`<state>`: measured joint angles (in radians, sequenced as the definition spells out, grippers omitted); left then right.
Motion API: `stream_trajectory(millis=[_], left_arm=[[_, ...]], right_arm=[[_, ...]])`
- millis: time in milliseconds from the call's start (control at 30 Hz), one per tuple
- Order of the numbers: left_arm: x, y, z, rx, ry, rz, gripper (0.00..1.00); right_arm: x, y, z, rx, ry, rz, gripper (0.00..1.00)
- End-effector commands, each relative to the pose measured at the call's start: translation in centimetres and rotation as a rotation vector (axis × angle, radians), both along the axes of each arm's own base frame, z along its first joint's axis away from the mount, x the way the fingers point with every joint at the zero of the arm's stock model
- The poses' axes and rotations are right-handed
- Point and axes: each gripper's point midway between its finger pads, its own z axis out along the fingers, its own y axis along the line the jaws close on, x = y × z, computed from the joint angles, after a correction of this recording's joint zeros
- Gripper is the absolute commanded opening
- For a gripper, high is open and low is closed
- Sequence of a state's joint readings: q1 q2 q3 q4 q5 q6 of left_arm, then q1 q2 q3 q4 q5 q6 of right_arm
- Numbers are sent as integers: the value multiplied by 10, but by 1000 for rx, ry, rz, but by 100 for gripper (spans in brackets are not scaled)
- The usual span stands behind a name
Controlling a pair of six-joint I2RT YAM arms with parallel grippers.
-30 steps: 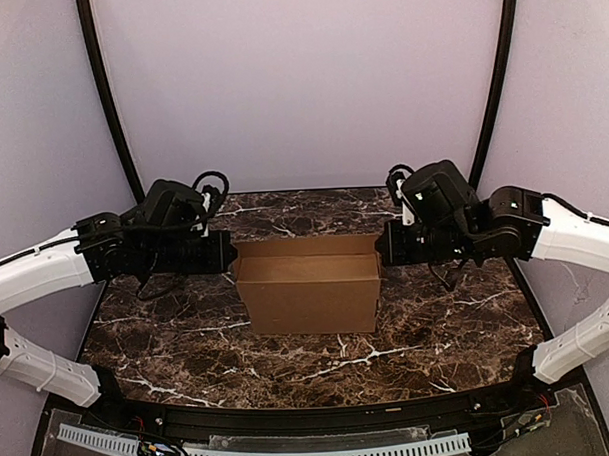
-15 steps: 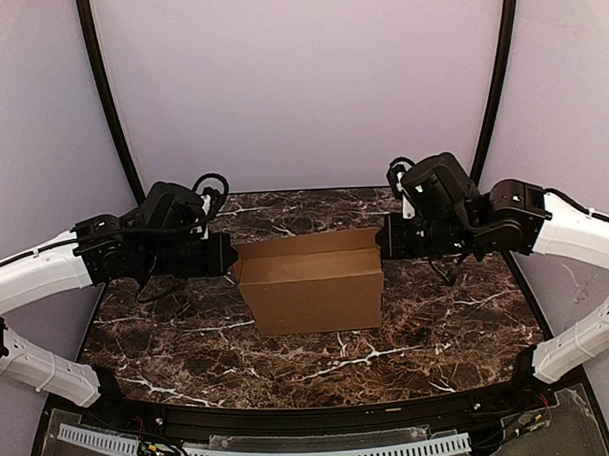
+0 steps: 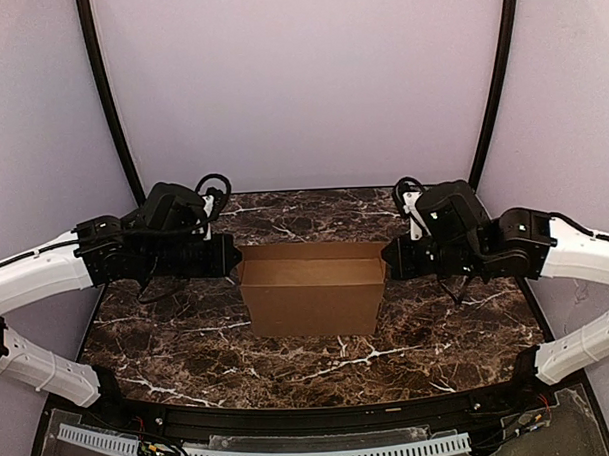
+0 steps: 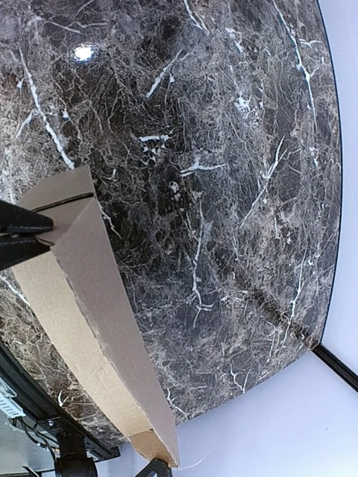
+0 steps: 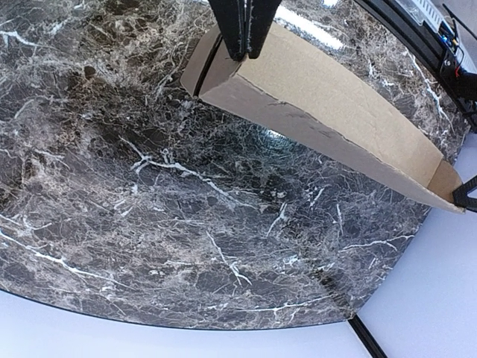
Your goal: Fold the paper box
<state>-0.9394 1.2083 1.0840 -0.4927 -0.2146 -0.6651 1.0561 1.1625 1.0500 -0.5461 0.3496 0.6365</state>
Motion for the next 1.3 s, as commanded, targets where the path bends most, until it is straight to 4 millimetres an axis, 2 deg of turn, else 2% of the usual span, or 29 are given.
stream_trajectory(millis=[0,433,533,767,867,1033,1100,1167,1267], left_arm=[[-19,-16,-21,18,74,-94,1],[-33,-15,-50,69,97,-122,1],[-42,-15,-62,77,103,-137,1],[-60,-17,-75,47,52,-150,1],[-64,-12,-89,52,52,-140,1],[-65,-6,-94,54,31,-115,1],[-65,-3,-96,56,29,-105,1],[-65,-1,-97,57,24,-97,1],[-64,2,-94,65,13,-87,1]], right_arm=[[-14,24,10,117,-50,116,0],[-23,16,-15,69,-169,99,0],[-29,17,-23,63,-187,101,0],[-42,14,-48,54,-191,84,0],[-46,15,-58,48,-177,82,0],[-52,15,-76,34,-151,87,0],[-55,14,-80,27,-142,93,4],[-56,11,-79,16,-139,93,13],[-57,7,-68,5,-149,105,24]])
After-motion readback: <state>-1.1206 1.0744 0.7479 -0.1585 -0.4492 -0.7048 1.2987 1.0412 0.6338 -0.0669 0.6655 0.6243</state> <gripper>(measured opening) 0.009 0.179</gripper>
